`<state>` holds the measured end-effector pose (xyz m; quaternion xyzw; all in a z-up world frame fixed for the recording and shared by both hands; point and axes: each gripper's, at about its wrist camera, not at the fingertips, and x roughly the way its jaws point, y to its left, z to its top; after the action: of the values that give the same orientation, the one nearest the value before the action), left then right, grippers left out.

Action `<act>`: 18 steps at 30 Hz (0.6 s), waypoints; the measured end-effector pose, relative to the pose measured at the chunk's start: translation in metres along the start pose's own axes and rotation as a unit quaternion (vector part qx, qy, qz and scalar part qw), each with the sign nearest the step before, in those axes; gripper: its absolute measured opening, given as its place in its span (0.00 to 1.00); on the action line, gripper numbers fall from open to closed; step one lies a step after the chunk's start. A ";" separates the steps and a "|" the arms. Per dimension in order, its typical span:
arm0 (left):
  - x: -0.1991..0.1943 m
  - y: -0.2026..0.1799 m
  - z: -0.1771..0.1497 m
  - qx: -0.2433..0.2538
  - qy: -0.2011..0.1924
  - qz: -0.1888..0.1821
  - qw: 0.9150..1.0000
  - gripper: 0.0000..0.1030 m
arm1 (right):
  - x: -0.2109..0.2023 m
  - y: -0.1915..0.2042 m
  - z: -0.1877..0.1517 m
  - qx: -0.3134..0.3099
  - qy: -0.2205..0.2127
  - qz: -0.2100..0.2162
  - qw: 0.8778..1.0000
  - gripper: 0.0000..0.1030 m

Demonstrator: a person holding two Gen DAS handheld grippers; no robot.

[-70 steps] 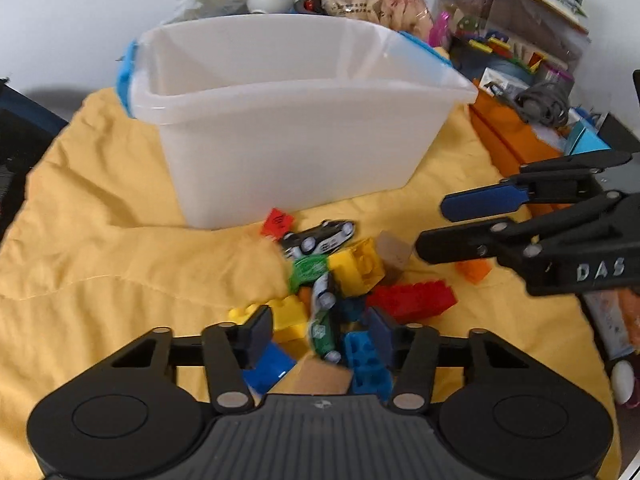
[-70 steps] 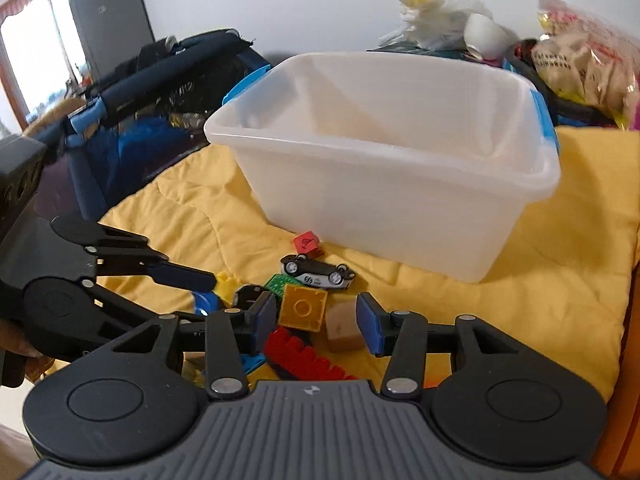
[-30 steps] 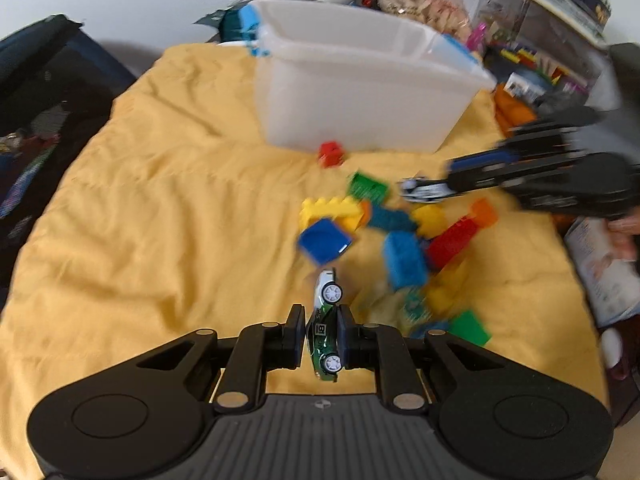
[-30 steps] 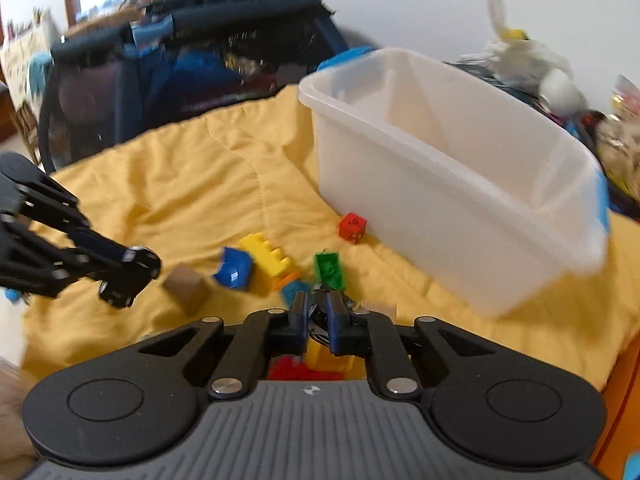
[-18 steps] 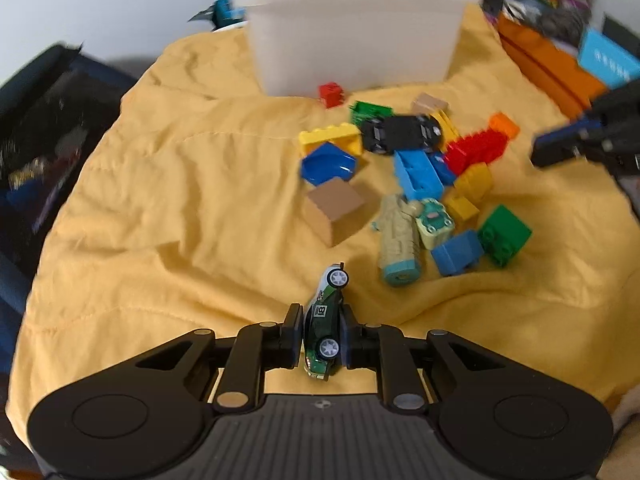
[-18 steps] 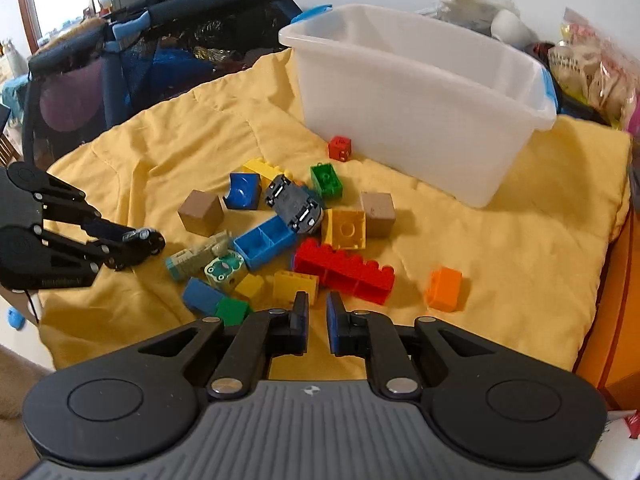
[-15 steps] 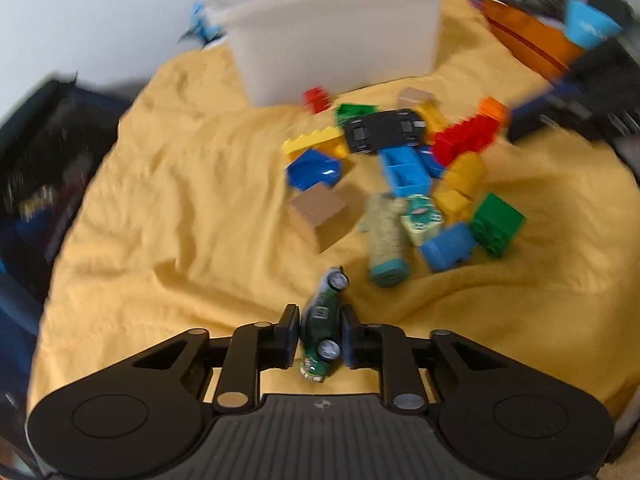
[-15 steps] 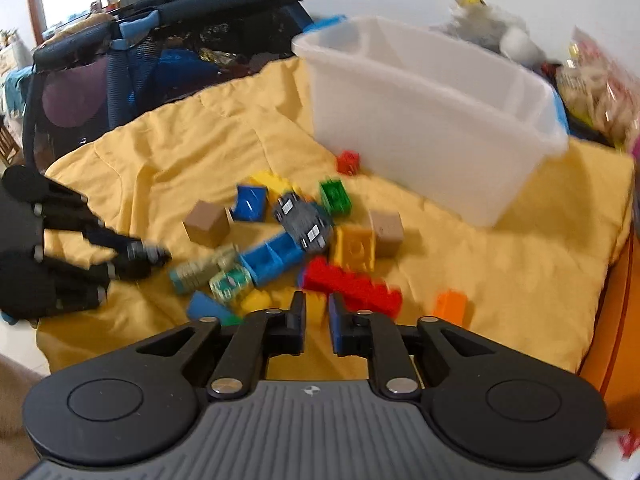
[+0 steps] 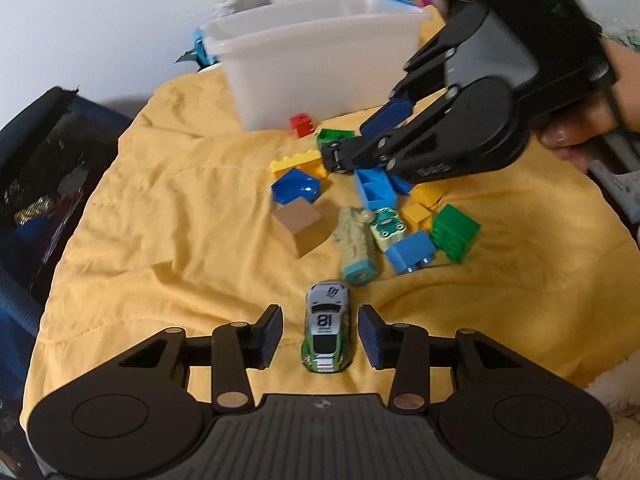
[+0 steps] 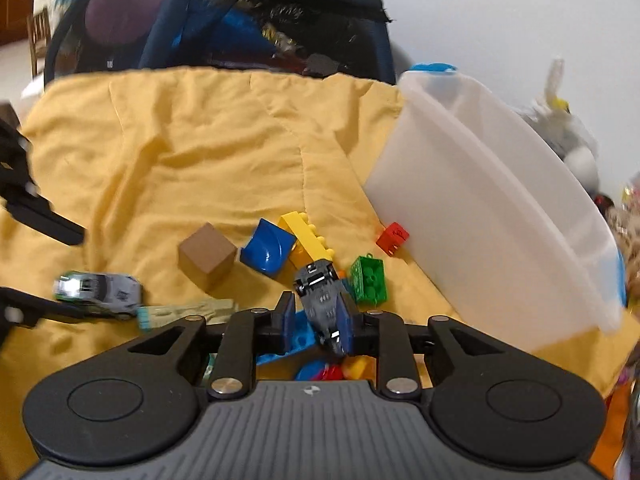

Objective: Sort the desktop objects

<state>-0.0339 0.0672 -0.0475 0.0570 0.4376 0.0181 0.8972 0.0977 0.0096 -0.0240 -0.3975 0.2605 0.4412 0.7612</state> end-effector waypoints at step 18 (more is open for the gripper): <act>0.021 0.016 -0.001 -0.032 0.032 -0.045 0.998 0.44 | -0.057 -0.064 -0.067 0.325 0.005 0.174 0.929 0.30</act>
<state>-0.0216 0.0850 -0.0630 0.0081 0.4673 -0.0066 0.8841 0.1235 -0.0917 0.0058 -0.0788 0.4588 0.4558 0.7587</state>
